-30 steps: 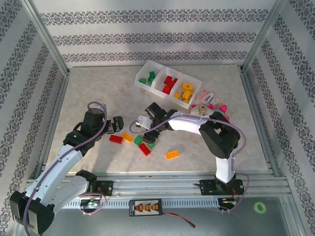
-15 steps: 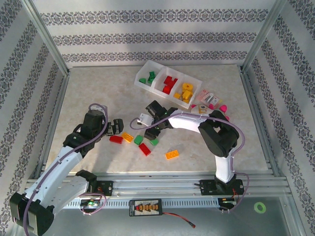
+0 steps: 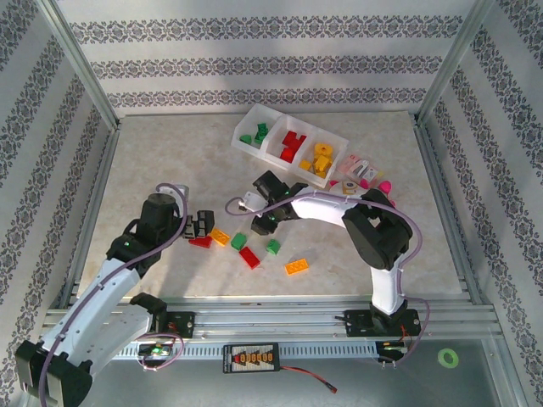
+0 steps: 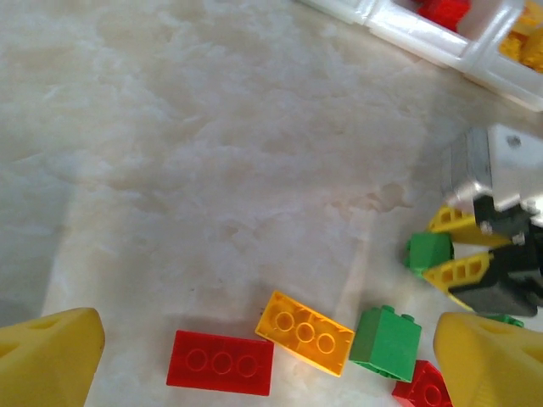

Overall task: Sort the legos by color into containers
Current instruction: Pick up the lego from the center of the table, then place the lego in the container.

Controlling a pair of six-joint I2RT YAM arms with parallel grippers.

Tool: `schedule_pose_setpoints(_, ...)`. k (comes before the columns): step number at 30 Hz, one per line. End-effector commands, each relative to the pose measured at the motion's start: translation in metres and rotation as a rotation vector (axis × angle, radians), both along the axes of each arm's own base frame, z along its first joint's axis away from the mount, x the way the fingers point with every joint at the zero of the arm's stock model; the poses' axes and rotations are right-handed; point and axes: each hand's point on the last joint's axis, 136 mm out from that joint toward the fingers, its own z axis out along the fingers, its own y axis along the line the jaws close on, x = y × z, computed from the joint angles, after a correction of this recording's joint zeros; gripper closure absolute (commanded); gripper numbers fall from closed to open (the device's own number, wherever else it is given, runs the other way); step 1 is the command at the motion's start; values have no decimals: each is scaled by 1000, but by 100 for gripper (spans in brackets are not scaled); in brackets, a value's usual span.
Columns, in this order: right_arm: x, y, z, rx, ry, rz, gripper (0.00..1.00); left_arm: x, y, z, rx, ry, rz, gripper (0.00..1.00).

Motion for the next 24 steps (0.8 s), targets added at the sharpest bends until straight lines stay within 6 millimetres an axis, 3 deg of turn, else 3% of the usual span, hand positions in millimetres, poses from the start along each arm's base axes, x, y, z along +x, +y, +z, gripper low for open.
schedule_pose_setpoints(1,26,3,46,124,-75,-120,76,3,-12,19,-6,-122,-106,1)
schedule_pose_setpoints(7,71,-6,92,255,-189,-327,77,2,-34,51,-73,-273,-233,1)
schedule_pose_setpoints(12,124,-13,131,353,-297,-490,76,2,-41,58,-71,-328,-286,1)
schedule_pose_setpoints(18,186,-16,150,439,-344,-623,77,3,-45,57,-65,-363,-316,1)
schedule_pose_setpoints(24,244,-21,148,432,-424,-739,78,4,-47,52,-67,-361,-320,1)
